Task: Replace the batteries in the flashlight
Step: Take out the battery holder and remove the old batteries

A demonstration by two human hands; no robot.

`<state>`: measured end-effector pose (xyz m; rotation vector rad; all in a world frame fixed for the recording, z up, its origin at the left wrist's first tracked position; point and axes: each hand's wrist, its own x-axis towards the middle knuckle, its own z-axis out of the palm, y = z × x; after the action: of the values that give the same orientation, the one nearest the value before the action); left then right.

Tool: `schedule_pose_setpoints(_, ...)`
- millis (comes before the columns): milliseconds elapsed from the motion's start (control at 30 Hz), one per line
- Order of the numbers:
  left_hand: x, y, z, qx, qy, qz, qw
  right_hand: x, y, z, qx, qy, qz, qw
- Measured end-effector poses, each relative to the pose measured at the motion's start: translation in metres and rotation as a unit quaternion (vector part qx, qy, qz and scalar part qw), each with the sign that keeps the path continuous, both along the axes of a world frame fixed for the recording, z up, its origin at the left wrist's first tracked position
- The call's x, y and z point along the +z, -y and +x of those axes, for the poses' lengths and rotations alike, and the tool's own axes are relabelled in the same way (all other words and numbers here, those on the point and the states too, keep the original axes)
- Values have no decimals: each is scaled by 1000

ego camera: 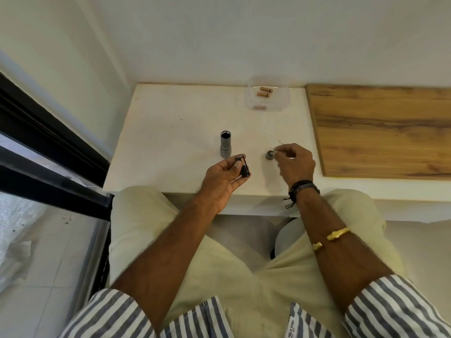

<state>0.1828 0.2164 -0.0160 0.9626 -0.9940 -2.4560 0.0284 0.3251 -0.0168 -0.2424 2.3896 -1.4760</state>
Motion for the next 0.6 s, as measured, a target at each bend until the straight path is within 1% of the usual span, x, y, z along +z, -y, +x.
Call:
schedule_pose_setpoints(33, 0, 0, -1, 4, 13, -20, 1000, 5, 2, 8, 33, 45, -25, 998)
schedule_pose_setpoints(100, 0, 0, -1, 2, 29, -67, 997, 15, 4, 24, 95, 138, -78, 983)
schedule_pose_setpoints(133, 1, -2, -1, -2, 28, -88, 996, 19, 4, 32, 114, 171, -97, 974)
schedule_pose_setpoints(200, 1, -3, 0, -8, 19, -118, 993, 25, 6, 41, 131, 209, -120, 962)
schedule_pose_setpoints(367, 1, -4, 2, -11, 25, -143, 989, 26, 5, 47, 115, 246, -162, 949)
schedule_pose_setpoints(600, 3, -3, 3, -16, 36, -204, 978, 25, 7, 48, 121, 273, -175, 938)
